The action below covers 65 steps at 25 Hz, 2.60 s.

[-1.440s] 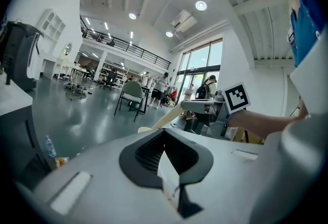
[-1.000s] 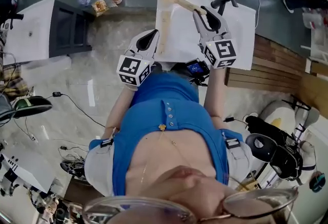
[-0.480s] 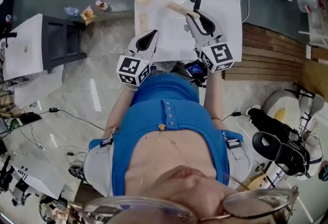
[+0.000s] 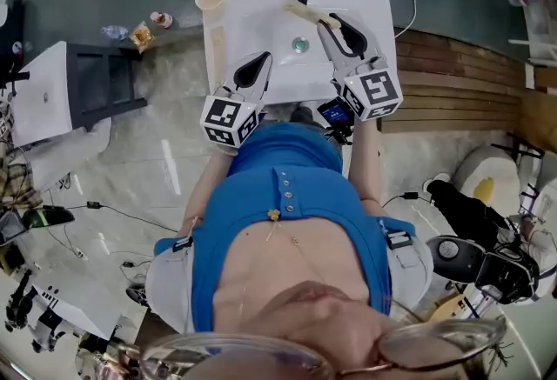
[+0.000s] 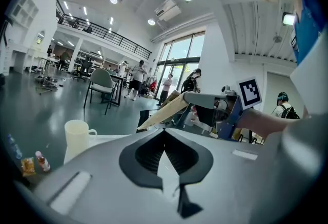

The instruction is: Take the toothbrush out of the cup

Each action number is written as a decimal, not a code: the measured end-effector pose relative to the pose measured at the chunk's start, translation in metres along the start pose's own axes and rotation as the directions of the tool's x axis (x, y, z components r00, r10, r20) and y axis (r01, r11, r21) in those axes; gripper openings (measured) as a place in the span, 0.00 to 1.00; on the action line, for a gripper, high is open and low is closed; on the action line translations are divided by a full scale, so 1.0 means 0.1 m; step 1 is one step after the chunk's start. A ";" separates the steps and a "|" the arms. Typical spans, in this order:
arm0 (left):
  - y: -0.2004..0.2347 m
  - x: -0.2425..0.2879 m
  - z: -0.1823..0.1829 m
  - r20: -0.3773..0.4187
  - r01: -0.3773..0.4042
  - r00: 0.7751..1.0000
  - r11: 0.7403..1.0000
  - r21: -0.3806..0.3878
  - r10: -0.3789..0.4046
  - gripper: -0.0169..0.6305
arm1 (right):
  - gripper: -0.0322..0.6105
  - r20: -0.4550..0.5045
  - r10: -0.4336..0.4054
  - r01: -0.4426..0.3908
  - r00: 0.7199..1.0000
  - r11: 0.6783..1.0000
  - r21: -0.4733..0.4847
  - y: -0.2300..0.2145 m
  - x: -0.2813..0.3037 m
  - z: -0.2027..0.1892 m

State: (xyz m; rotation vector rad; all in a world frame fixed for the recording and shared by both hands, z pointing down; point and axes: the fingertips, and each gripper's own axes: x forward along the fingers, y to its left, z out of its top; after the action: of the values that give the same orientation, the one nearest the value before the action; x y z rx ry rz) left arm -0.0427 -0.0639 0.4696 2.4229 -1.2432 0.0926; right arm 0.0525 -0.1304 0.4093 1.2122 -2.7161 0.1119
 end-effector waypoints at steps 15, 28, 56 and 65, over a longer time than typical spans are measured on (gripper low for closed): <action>-0.67 0.70 -0.04 -0.025 0.032 0.999 0.999 0.013 -0.032 0.03 | 0.20 -0.045 -0.113 0.113 0.993 0.993 -0.016 -1.04 -0.61 -0.29; -1.03 1.15 -0.13 -0.035 0.015 0.999 1.000 -0.009 -0.015 0.03 | 0.20 -0.113 -0.177 0.175 0.978 0.984 -0.028 -1.79 -0.97 -0.68; -1.05 1.25 -0.25 -0.050 -0.052 0.997 0.998 -0.019 0.051 0.03 | 0.20 -0.219 -0.318 0.321 0.923 0.947 -0.023 -2.41 -1.07 -1.68; -1.13 1.26 -0.32 -0.063 -0.027 0.998 1.000 -0.012 0.026 0.03 | 0.21 -0.265 -0.311 0.318 0.912 0.948 -0.018 -2.31 -1.20 -1.85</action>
State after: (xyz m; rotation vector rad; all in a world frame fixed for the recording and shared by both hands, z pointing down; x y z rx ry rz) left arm 0.1261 -0.0898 0.4917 2.3744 -1.2439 0.1671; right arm 0.3253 -0.1713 0.5700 1.5049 -2.2672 0.2488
